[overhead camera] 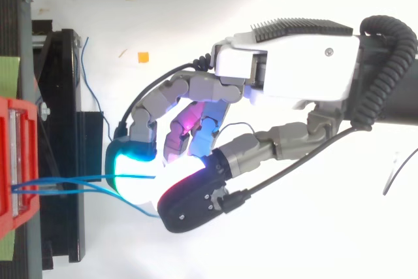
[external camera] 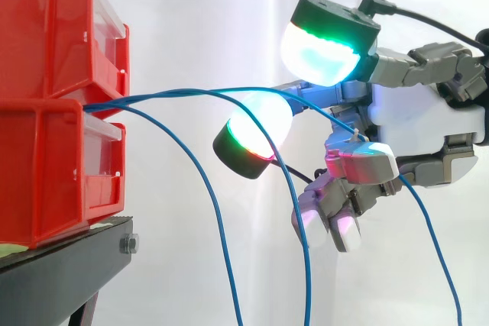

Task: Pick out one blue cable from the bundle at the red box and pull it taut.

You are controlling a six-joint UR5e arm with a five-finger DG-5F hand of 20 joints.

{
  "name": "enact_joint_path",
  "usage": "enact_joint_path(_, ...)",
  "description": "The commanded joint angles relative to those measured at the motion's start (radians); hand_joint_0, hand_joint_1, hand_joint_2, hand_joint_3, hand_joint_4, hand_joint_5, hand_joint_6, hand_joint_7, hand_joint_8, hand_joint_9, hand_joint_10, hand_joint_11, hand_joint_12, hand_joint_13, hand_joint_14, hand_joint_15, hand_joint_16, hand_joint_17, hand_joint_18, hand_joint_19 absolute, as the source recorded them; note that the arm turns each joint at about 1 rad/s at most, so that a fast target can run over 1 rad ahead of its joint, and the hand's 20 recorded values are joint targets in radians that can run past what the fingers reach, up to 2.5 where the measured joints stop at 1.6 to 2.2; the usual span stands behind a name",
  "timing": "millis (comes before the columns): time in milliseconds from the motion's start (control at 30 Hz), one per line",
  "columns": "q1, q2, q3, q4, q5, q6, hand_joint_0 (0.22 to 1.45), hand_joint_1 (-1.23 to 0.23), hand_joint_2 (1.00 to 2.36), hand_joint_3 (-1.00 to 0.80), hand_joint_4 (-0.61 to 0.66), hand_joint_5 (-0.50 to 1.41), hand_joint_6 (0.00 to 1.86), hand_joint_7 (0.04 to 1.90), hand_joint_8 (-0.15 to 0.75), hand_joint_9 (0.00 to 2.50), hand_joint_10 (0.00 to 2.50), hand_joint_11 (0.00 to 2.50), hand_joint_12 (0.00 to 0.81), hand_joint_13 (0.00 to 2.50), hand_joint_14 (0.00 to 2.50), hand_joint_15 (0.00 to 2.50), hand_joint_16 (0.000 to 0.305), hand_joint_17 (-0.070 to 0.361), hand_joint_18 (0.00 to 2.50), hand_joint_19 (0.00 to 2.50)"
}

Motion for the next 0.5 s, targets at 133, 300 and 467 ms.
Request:
enact_joint_path(133,0.000,0.000,0.000,-0.001,-0.003,-0.002,0.64,-0.46,1.01,-0.40,-0.01,-0.10,0.76,0.82,0.261,1.33,0.03,0.97,0.397,0.89,0.02,0.57,0.052,0.118,0.77,0.77)
enact_joint_path(300,0.000,0.000,0.000,-0.001,-0.003,-0.002,0.63,-0.51,1.02,-0.24,0.04,-0.11,0.79,0.80,0.279,1.34,0.03,1.01,0.415,0.89,0.02,0.57,0.055,0.124,0.78,0.77)
enact_joint_path(467,0.001,0.000,0.000,-0.001,-0.003,-0.001,0.62,-0.53,1.02,-0.18,0.08,-0.12,0.84,0.74,0.297,1.30,0.03,1.04,0.428,0.88,0.02,0.56,0.058,0.131,0.78,0.76)
